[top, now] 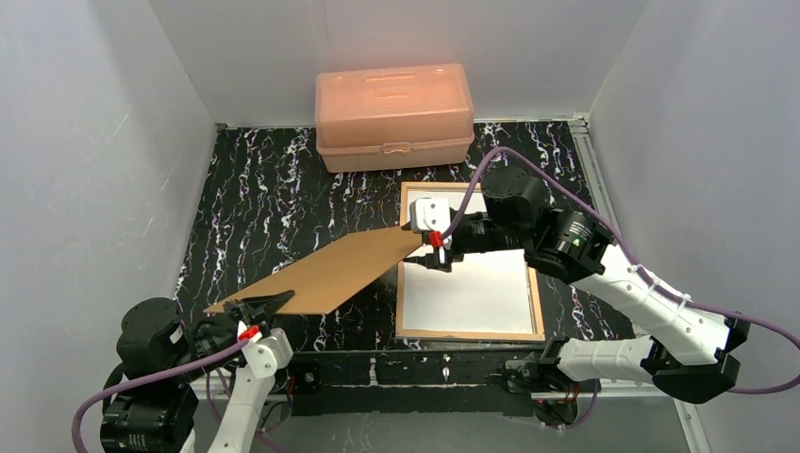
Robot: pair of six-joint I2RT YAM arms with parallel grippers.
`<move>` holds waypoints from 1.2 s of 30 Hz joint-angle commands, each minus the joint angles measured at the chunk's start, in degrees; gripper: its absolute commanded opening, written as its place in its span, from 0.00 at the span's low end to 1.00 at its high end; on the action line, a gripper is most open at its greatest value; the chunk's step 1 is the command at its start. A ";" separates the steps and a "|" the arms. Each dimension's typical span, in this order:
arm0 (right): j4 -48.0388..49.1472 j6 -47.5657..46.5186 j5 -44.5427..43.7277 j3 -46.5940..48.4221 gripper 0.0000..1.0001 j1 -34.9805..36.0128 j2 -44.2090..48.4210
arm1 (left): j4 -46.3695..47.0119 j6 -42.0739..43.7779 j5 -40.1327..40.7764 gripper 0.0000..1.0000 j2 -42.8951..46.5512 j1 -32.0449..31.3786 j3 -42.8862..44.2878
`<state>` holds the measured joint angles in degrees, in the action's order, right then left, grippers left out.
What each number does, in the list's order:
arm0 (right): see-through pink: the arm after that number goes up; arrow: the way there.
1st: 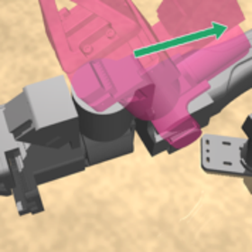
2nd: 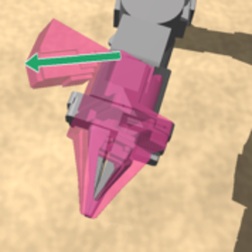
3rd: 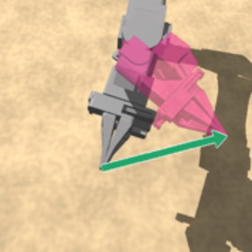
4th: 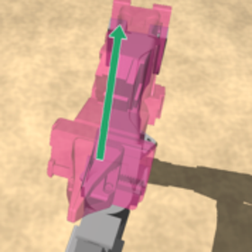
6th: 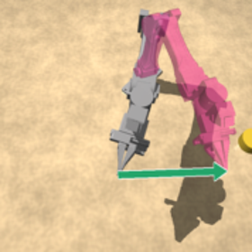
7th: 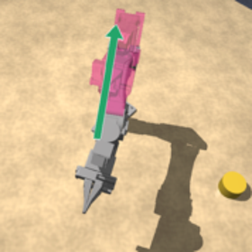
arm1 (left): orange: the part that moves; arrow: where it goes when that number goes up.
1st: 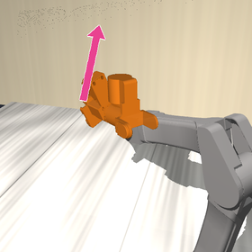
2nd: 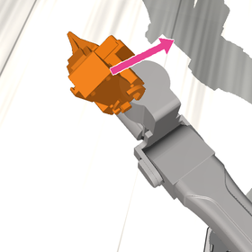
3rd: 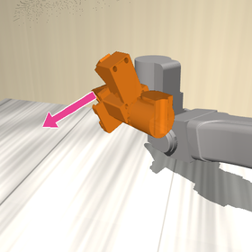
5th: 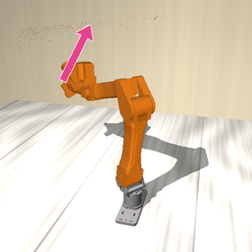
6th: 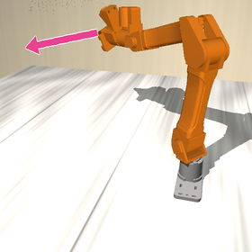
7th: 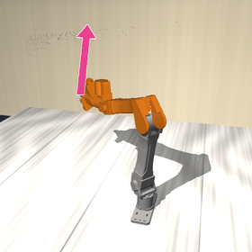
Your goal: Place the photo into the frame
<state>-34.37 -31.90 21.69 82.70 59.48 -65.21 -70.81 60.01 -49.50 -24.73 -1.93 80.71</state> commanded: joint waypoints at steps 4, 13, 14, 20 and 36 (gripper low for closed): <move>6.12 0.44 4.26 -1.24 0.54 1.97 -2.25 | 5.18 0.19 -2.44 0.00 -1.28 0.13 1.47; 9.72 1.02 -0.81 -2.39 0.28 5.05 -3.66 | 7.18 -1.54 -2.02 0.00 -2.63 0.10 2.70; 10.31 1.05 -1.16 -2.52 0.20 5.10 -3.55 | 7.44 -1.69 -1.89 0.00 -2.80 0.13 2.82; 12.27 2.36 -3.19 -3.30 0.01 5.20 -2.50 | 14.65 -7.04 3.34 0.36 -3.28 0.09 0.98; 18.26 17.00 -25.44 2.38 0.01 4.89 -5.42 | 52.99 -33.50 38.60 0.98 -5.73 0.09 -1.24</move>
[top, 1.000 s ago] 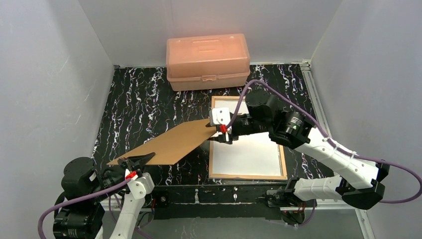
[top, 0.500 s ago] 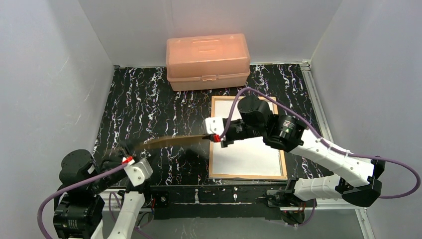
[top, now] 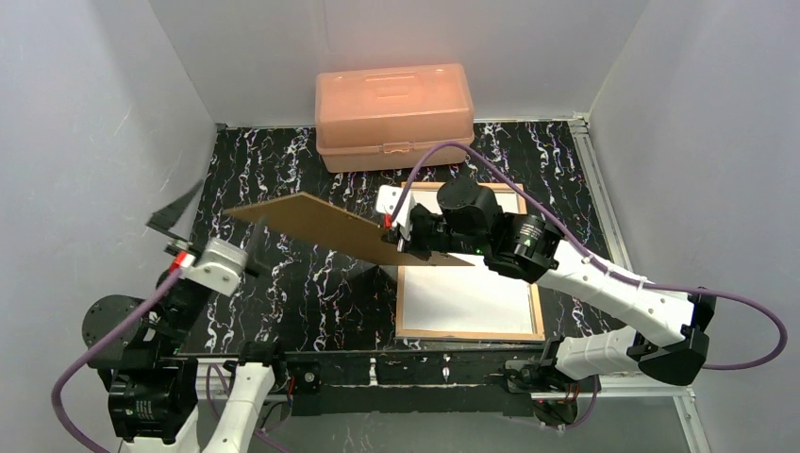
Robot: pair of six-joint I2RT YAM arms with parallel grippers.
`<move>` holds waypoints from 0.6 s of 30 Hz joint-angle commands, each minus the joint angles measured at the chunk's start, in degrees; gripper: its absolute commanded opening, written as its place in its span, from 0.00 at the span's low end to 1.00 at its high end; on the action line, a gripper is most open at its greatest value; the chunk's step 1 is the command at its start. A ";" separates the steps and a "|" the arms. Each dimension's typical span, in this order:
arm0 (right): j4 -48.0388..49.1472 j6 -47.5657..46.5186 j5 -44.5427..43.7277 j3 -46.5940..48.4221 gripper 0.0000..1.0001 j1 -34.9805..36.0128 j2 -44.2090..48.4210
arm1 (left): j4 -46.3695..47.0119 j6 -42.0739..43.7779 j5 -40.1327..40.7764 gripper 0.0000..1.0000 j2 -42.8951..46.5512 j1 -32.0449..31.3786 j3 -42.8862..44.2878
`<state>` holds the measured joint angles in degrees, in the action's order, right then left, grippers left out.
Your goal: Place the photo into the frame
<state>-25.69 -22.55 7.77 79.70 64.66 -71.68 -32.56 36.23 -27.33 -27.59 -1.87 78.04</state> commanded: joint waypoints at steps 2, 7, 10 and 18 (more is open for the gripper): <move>10.47 12.63 -15.67 6.53 0.01 -0.89 0.83 | 11.92 -12.31 18.67 0.98 -5.34 0.05 4.24; 4.34 24.18 -26.28 12.08 0.01 -2.18 -1.36 | -5.46 -14.53 6.73 0.98 -10.22 0.02 7.99; -1.11 33.36 -24.54 12.87 0.01 -7.60 -1.56 | -11.41 -13.75 4.52 0.98 -11.97 0.05 6.13; -8.09 55.03 12.87 10.17 0.01 -35.77 -2.69 | -17.63 -9.96 2.12 0.98 -11.89 0.07 -3.11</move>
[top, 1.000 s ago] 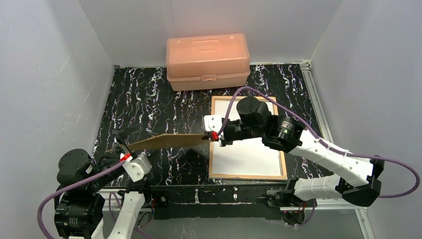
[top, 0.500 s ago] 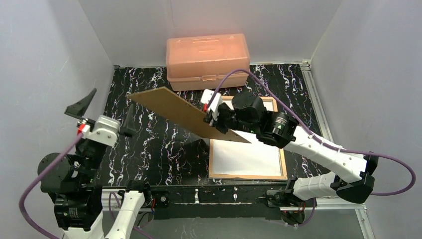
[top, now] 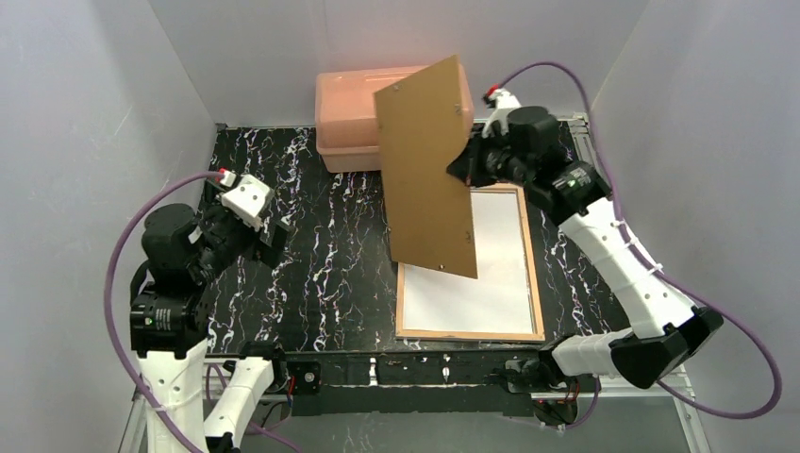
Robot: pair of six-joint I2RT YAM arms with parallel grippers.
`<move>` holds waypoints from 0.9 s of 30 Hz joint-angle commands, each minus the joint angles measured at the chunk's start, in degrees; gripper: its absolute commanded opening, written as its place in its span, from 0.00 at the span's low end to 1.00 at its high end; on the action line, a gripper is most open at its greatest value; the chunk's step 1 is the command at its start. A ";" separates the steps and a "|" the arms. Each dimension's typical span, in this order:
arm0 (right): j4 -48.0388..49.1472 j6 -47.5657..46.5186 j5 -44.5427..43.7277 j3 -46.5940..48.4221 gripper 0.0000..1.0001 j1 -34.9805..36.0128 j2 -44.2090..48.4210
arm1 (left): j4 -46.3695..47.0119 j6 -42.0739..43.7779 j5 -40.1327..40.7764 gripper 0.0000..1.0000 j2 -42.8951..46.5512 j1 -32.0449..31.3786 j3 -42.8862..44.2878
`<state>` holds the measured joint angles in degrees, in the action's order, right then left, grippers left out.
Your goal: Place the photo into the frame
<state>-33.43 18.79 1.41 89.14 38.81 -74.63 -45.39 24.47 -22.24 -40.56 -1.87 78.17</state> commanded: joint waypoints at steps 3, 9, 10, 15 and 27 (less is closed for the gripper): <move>-0.73 17.17 27.24 -2.11 0.01 -15.12 0.75 | -4.77 2.64 -4.18 0.98 2.49 0.03 -6.82; 2.11 23.11 37.80 -8.73 0.01 -22.75 4.06 | -4.63 4.53 -5.34 0.98 2.36 0.03 -12.02; 0.97 22.76 38.32 -9.14 0.01 -23.67 4.33 | -4.65 4.69 -5.74 0.98 2.08 0.03 -12.60; -3.02 19.70 39.39 -14.18 0.01 -27.77 7.02 | -4.65 5.61 -8.42 0.97 0.98 0.05 -15.15; -9.10 8.72 38.42 -17.20 0.01 -30.52 8.82 | -5.51 9.01 -11.21 0.94 1.44 0.03 -19.60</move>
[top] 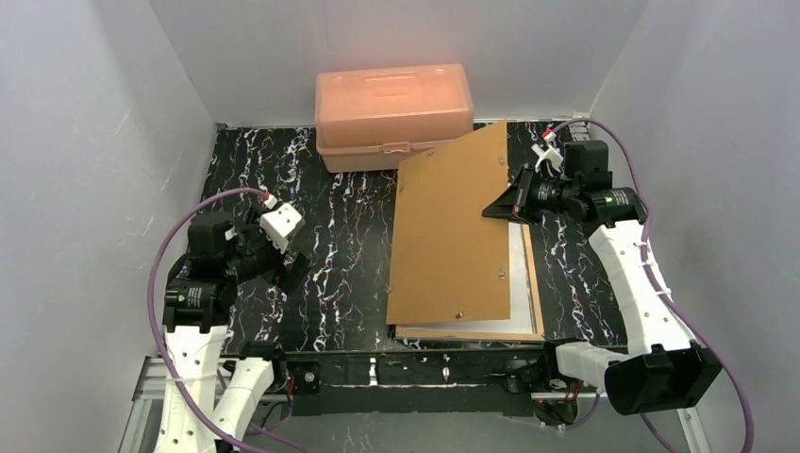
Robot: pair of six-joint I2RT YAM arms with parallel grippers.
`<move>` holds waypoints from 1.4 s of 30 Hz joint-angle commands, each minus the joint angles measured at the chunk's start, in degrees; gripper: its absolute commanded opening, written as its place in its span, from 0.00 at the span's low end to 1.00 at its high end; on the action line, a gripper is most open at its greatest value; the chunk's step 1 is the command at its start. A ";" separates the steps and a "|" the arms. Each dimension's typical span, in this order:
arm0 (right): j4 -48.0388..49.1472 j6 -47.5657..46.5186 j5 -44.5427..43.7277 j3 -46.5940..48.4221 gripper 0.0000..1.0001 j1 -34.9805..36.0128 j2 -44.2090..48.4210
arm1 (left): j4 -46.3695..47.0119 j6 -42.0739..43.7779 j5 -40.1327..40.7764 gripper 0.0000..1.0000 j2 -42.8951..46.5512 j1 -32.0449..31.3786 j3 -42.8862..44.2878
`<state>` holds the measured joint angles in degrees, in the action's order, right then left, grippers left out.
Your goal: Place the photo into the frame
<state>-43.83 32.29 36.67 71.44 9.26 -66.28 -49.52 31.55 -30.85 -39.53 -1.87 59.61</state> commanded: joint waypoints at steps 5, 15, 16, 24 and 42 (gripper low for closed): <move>-1.83 -9.57 1.81 1.92 0.01 -1.61 -1.55 | -3.21 2.85 -3.96 0.92 -0.24 0.02 -0.56; -2.75 -11.11 0.31 0.79 0.01 -2.54 -2.49 | -4.54 4.40 -4.57 0.87 -1.21 0.02 0.41; -2.79 -11.05 0.33 0.88 0.01 -2.58 -2.80 | -4.54 4.42 -4.68 0.87 -1.22 0.06 0.41; -3.69 -12.21 -2.13 0.01 0.01 -2.93 -3.40 | -4.54 4.46 -4.88 0.86 -0.32 0.02 -0.64; -3.55 -16.17 -6.44 0.69 0.01 -2.93 -5.57 | -4.36 3.83 -5.49 0.85 -0.77 0.03 -1.00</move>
<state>-49.19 22.00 32.53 70.35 6.02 -70.54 -52.77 35.53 -35.03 -40.16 -1.87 58.65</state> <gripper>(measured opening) 0.067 0.850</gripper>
